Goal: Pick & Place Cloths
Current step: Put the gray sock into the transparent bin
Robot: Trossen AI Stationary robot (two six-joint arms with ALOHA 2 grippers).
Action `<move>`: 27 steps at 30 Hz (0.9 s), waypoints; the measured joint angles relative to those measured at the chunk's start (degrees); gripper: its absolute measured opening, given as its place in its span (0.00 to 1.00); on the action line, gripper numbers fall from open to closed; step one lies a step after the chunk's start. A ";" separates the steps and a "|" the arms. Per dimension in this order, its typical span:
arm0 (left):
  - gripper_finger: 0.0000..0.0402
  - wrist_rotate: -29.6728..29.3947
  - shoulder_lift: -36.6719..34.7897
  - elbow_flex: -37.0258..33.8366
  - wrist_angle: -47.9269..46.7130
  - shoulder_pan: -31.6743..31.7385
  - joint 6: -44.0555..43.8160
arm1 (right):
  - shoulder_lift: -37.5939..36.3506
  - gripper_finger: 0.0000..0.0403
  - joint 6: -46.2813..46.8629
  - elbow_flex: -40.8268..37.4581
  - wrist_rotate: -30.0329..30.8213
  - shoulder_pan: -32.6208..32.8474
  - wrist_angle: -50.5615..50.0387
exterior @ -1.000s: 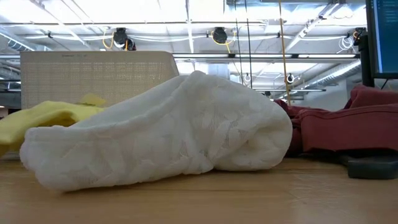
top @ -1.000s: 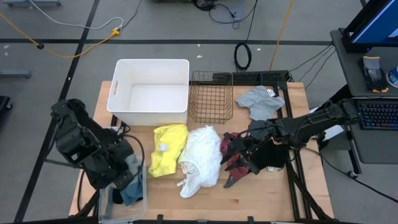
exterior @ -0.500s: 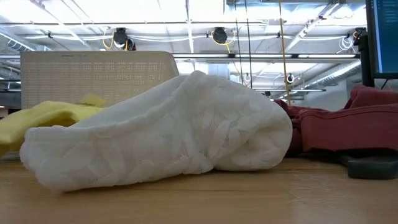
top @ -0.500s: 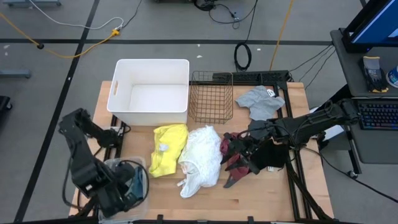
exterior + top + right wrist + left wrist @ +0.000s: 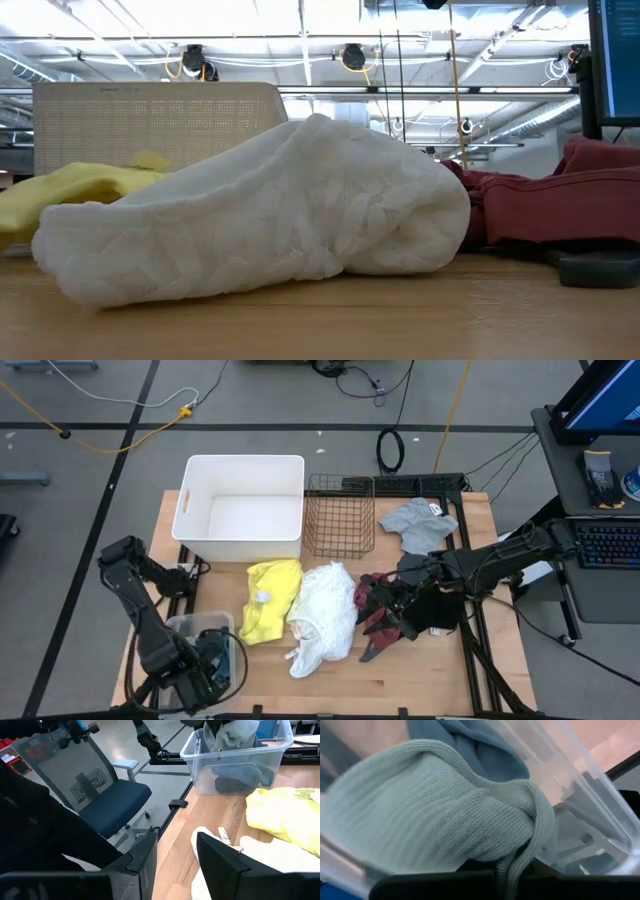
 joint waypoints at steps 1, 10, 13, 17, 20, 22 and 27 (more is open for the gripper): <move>0.00 -0.01 0.00 -1.19 1.09 -0.02 -0.17 | 0.00 0.33 0.00 -0.01 0.00 0.00 -0.11; 0.01 -0.07 0.01 -9.54 5.20 -0.31 -3.35 | 0.00 0.33 0.03 -0.02 0.09 0.00 -3.27; 0.03 -0.05 0.00 -10.09 5.20 -0.45 -3.65 | 0.00 0.33 1.10 -0.02 0.02 0.00 -4.18; 0.07 -0.01 0.00 -10.14 5.20 -0.45 -3.67 | 0.00 0.33 1.73 -0.02 0.02 0.00 -5.18; 0.11 -0.01 0.00 -10.14 5.20 -0.45 -3.84 | 0.00 0.33 1.73 -0.02 0.01 0.00 -6.04; 0.14 -0.01 0.00 -10.14 5.18 -0.45 -4.07 | 0.00 0.33 1.74 -0.02 0.02 0.01 -6.25; 0.28 0.03 0.00 -10.14 5.26 -0.45 -4.30 | 0.00 0.33 1.30 -0.02 0.04 0.00 -6.22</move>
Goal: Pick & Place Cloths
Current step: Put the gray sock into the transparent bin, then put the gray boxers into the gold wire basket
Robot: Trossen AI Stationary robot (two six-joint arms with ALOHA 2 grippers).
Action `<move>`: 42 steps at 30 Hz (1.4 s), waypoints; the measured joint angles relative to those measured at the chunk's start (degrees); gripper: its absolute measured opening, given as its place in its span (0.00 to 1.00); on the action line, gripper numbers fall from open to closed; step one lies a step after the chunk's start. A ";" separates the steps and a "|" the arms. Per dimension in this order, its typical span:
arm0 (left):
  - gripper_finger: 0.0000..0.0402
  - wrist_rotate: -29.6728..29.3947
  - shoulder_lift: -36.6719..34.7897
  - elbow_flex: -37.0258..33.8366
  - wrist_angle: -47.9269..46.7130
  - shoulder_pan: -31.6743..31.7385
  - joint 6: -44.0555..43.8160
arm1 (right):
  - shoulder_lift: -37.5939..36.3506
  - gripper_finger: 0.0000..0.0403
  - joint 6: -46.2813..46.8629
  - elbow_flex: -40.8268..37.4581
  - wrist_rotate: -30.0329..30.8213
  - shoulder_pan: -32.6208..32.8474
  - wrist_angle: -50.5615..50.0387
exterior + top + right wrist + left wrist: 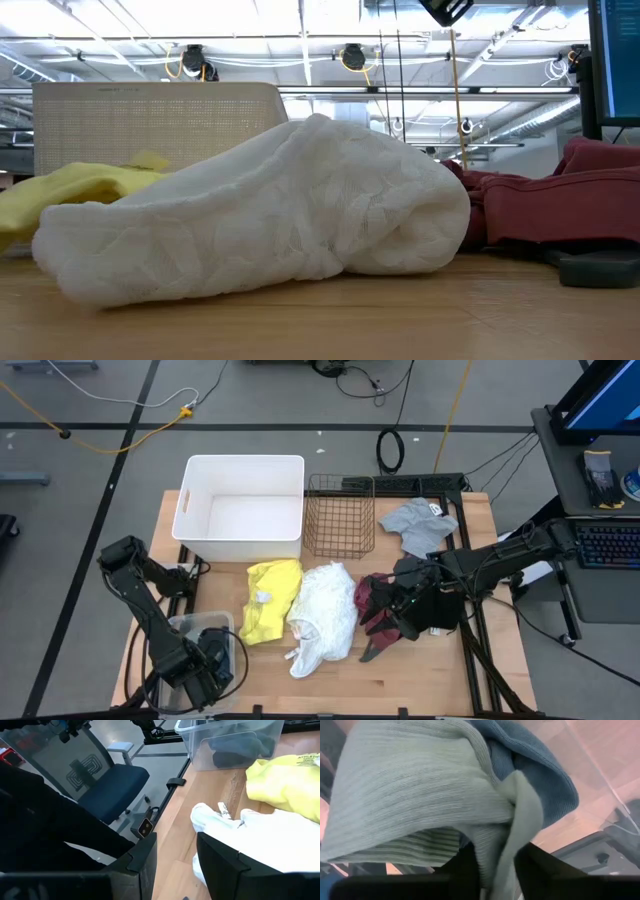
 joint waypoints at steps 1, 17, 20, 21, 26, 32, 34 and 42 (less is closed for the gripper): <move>0.32 0.04 0.00 0.00 0.00 0.00 -0.16 | 0.00 0.33 -0.03 0.00 0.05 0.00 0.01; 0.80 15.31 -1.89 0.15 0.07 0.28 0.79 | 0.00 0.33 -4.53 0.00 0.22 0.00 0.13; 0.83 12.59 -4.48 0.25 -0.04 0.28 -1.86 | 0.00 0.33 -5.16 0.00 0.24 0.00 0.89; 0.84 10.85 -5.51 0.47 -0.06 0.30 -2.83 | 0.00 0.33 -5.43 0.00 0.24 0.00 0.93; 0.85 -4.02 -11.19 2.34 -0.10 0.33 -6.41 | 0.00 0.33 -7.94 0.00 3.21 0.02 0.88; 0.86 -26.56 -16.49 3.32 0.77 0.33 -1.40 | 0.00 0.33 -9.92 0.00 11.21 -0.41 -1.23; 0.86 -34.54 -17.67 3.32 1.93 0.33 2.50 | 0.00 0.33 -10.11 0.00 14.63 -0.85 -2.87; 0.85 -57.62 -20.15 3.34 5.22 0.33 16.36 | 0.00 0.33 -6.22 0.00 30.66 -4.21 -15.76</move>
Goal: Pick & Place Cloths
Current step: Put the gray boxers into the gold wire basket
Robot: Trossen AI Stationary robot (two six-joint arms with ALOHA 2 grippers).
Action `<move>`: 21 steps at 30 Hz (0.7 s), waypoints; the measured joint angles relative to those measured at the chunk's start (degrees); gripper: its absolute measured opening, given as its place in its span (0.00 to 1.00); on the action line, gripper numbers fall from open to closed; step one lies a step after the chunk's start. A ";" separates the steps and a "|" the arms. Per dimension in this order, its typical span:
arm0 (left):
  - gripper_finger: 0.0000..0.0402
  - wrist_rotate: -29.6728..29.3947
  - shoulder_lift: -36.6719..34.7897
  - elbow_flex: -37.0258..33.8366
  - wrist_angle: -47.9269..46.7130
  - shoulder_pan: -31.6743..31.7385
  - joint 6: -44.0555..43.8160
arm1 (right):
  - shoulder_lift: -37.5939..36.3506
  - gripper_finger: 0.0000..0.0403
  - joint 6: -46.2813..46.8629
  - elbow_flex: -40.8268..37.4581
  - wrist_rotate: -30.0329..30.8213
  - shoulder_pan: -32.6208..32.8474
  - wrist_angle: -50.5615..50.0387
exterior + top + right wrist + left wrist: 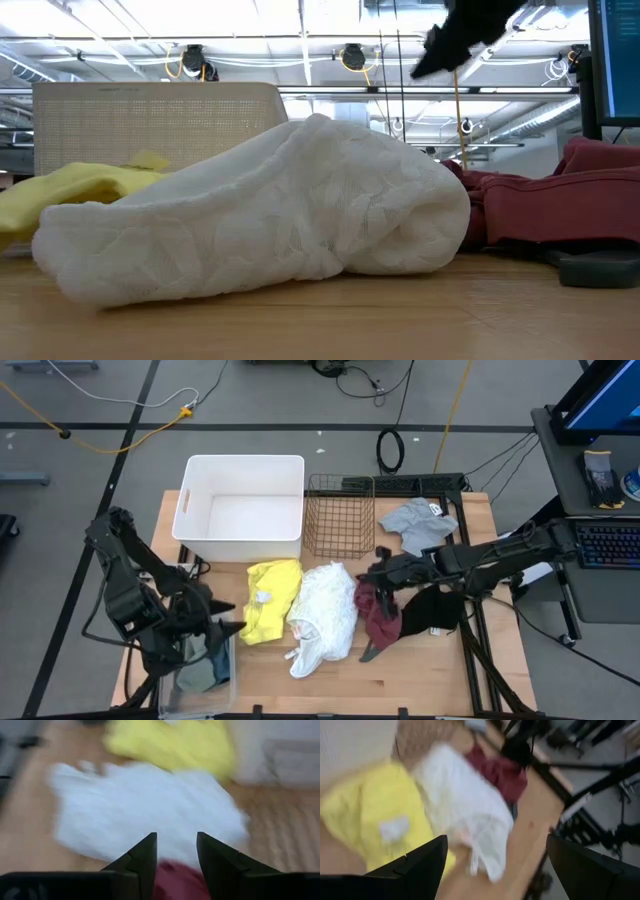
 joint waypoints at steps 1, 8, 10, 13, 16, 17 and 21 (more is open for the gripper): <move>0.85 -2.05 -0.10 0.00 0.05 0.00 0.81 | 0.00 0.33 1.61 0.00 1.63 -0.80 -1.98; 0.86 -6.82 -0.24 0.00 0.12 0.53 3.58 | 0.00 0.33 9.08 0.00 2.48 -8.00 -15.79; 0.86 -6.89 -0.26 -0.02 0.13 0.90 3.99 | 0.00 0.33 9.79 0.00 2.48 -10.16 -18.86; 0.86 -6.92 -0.24 0.00 0.11 1.46 4.88 | 0.00 0.33 9.88 0.00 2.68 -13.25 -21.70; 0.86 -6.99 -0.24 0.00 0.09 2.15 4.92 | 0.00 0.33 9.70 0.00 3.11 -16.67 -22.74; 0.86 -7.00 -0.24 0.00 0.09 2.38 4.92 | 0.00 0.33 9.53 0.00 3.98 -17.78 -22.78; 0.86 -7.00 -0.24 0.00 0.04 3.10 4.92 | 0.00 0.33 8.61 0.00 6.52 -22.69 -24.14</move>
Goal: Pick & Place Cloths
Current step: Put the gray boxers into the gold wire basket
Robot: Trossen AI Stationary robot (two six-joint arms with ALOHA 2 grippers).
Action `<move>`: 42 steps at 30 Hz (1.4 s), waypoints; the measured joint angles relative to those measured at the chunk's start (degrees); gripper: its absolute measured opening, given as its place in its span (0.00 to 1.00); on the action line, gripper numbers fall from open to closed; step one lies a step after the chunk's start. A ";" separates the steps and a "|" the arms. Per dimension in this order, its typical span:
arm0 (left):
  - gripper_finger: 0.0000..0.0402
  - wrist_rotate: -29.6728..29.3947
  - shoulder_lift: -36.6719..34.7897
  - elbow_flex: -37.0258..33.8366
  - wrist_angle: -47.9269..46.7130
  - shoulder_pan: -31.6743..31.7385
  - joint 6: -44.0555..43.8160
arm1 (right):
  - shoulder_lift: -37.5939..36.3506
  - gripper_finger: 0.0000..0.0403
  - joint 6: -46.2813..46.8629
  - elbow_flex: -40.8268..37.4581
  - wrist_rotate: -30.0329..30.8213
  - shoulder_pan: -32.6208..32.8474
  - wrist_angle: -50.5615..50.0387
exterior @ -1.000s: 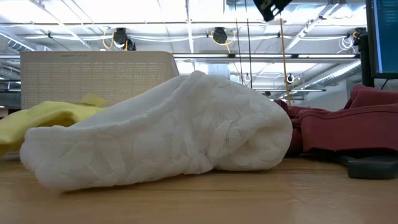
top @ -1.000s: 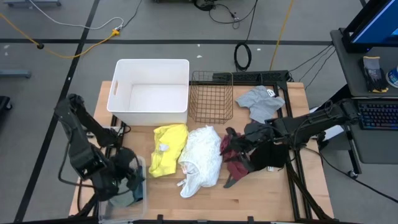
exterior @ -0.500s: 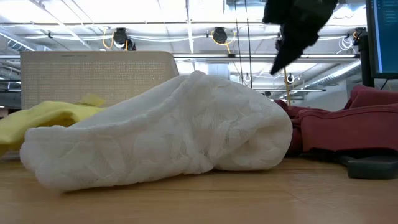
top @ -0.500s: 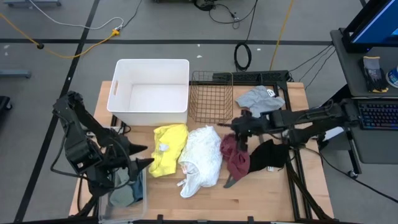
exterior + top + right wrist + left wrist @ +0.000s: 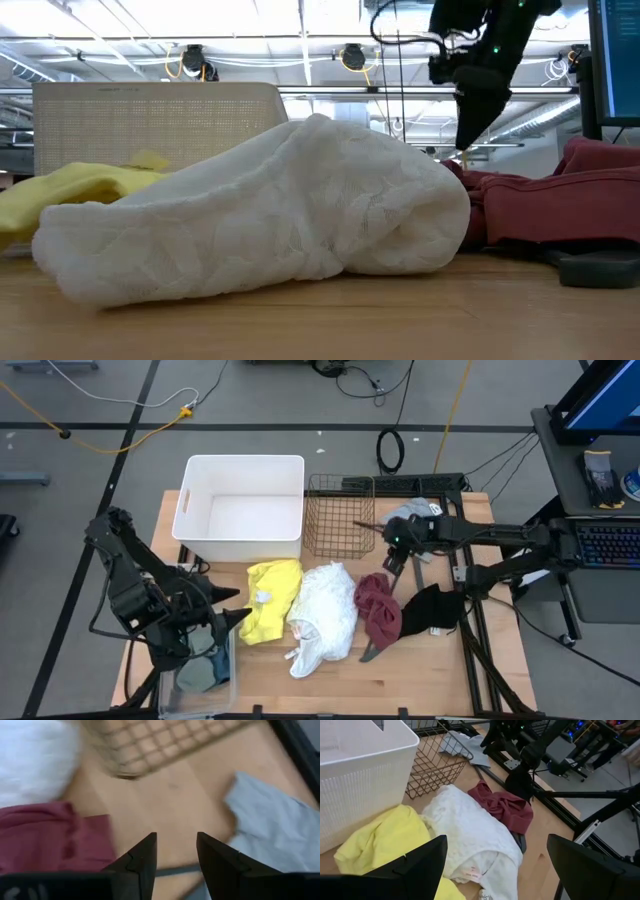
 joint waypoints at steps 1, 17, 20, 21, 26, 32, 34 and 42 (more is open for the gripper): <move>0.86 0.00 0.00 0.00 -0.02 0.19 0.00 | 0.00 0.33 -0.41 0.00 0.40 -1.31 -0.69; 0.86 0.04 0.00 0.00 -0.09 2.49 -0.02 | 1.78 0.33 -5.41 0.02 0.37 -17.63 -2.25; 0.86 0.04 0.00 0.00 0.05 2.56 -0.04 | 3.65 0.33 -5.44 0.02 0.22 -19.14 -2.25; 0.86 0.04 0.00 0.00 0.13 2.56 -0.04 | 4.38 0.33 -5.46 0.02 0.22 -19.55 -2.25; 0.86 0.07 0.00 0.00 0.70 2.54 -0.09 | 8.07 0.33 -8.10 0.02 0.15 -21.52 -1.99; 0.86 0.13 0.00 0.00 0.72 2.54 -0.17 | 11.64 0.33 -10.92 0.02 0.31 -23.56 -1.29; 0.86 0.13 0.00 0.00 0.74 2.54 -0.40 | 12.58 0.33 -11.71 0.02 0.31 -23.87 -0.50; 0.86 0.13 0.00 0.00 0.77 2.54 -0.42 | 16.23 0.33 -12.94 0.02 0.31 -23.90 1.48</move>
